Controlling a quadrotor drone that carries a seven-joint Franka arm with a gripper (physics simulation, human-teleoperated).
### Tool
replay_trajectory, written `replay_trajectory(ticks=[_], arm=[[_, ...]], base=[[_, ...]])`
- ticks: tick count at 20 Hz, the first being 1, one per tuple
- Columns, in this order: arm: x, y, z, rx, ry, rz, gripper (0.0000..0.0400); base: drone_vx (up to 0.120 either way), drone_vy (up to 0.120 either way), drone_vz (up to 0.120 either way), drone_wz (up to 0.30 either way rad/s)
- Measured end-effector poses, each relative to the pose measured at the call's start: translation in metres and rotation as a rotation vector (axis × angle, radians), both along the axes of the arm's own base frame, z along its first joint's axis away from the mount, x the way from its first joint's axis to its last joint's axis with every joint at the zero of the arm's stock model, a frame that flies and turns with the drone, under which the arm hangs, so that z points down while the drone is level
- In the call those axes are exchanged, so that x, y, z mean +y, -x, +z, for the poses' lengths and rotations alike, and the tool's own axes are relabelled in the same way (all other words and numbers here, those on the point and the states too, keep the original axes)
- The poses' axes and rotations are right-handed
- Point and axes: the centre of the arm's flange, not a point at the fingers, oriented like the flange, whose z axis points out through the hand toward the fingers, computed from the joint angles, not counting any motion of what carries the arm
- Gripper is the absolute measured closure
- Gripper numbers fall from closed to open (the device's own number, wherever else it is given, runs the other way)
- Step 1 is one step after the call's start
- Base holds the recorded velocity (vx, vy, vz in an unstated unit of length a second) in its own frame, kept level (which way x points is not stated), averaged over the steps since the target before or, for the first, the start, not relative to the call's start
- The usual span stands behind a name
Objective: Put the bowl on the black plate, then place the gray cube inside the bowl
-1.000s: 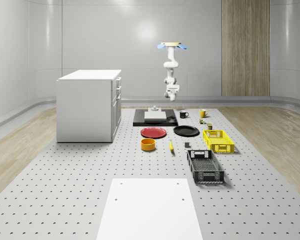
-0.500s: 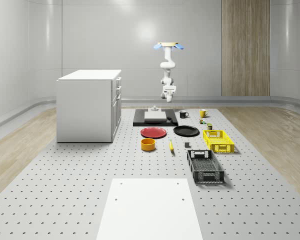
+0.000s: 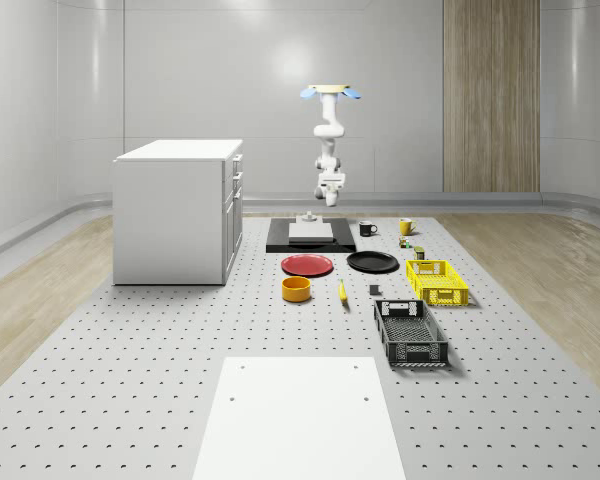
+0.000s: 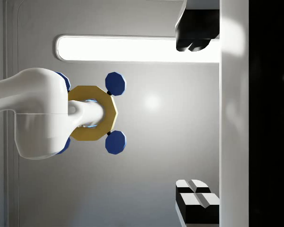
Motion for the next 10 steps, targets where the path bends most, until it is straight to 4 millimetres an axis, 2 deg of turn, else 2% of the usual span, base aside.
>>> replay_trajectory(ticks=[6,10], arm=[[0.0008,0.0005,0.0000,-0.005,0.008,0.000,0.0000],[0.0019,0.0008,0.0000,-0.008,0.020,0.000,0.0000]], base=[[0.120,-0.113,0.000,0.000],[0.120,0.000,0.000,0.000]])
